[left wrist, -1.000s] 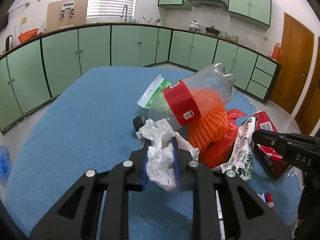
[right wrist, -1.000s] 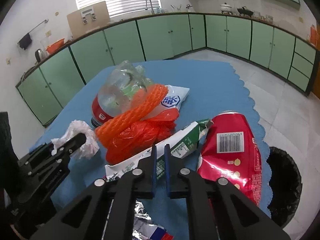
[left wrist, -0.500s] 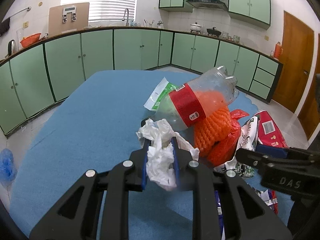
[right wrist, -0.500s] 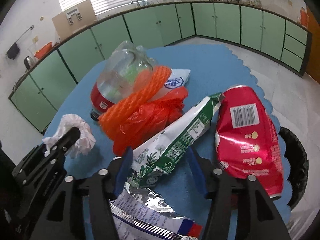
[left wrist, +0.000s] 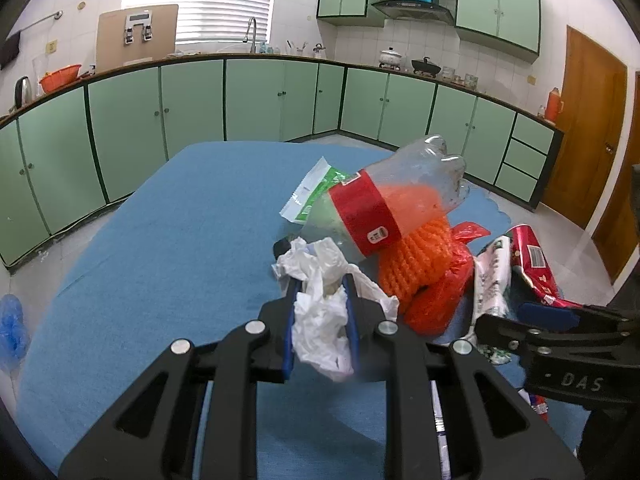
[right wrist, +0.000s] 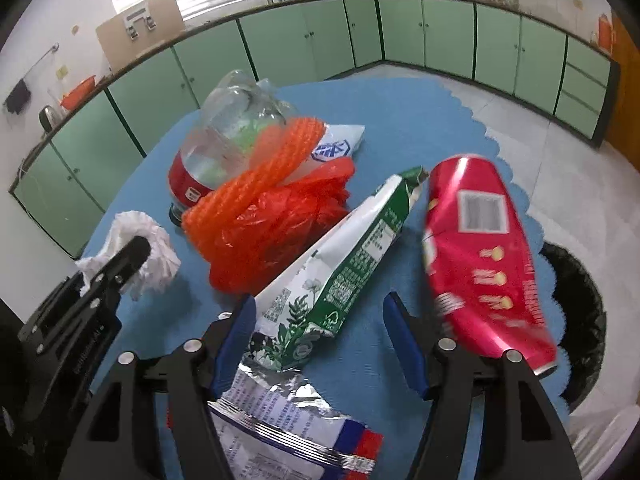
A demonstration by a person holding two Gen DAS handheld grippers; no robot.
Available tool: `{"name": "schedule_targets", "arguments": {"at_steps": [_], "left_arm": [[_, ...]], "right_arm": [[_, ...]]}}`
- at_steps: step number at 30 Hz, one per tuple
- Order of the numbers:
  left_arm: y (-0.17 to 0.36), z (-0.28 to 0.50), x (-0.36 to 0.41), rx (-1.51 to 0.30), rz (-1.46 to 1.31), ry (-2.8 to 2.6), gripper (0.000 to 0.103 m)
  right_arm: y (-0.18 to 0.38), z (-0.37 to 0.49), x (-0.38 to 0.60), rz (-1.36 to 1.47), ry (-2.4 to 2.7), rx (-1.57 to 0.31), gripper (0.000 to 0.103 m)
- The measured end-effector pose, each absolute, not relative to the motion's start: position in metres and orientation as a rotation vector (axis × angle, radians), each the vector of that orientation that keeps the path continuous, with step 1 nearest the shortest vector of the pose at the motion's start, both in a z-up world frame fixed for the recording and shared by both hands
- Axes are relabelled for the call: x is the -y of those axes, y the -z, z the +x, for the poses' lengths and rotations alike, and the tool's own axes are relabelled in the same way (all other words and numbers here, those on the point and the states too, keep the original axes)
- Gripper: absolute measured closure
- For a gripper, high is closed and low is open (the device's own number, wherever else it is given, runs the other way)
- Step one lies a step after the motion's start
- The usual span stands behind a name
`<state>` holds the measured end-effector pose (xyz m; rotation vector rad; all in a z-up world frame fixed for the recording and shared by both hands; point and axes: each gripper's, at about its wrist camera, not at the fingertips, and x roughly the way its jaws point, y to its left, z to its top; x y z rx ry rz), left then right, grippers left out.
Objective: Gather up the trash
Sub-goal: 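Grasp the green-white milk carton with the right tool while the left holds the tissue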
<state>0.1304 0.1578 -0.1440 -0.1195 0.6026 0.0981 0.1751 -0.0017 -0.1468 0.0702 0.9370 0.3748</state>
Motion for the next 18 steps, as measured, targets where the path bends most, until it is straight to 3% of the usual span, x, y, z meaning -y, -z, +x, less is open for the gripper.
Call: {"name": "schedule_targets", "arguments": {"at_steps": [8,16,18], "left_arm": [[0.147,0.131,-0.160,-0.605,-0.120,-0.095,0.084],[0.150,0.133,-0.164,-0.608,-0.119,-0.090,0.084],[0.149,0.133,-0.163,-0.609,-0.120,-0.092,0.084]], "right_arm": [[0.150,0.186,0.005,0.174,-0.442,-0.973,0.049],[0.151,0.195,0.000,0.197,-0.454,-0.978,0.043],[0.148,0.196,-0.001,0.188,-0.471,-0.967,0.052]]}}
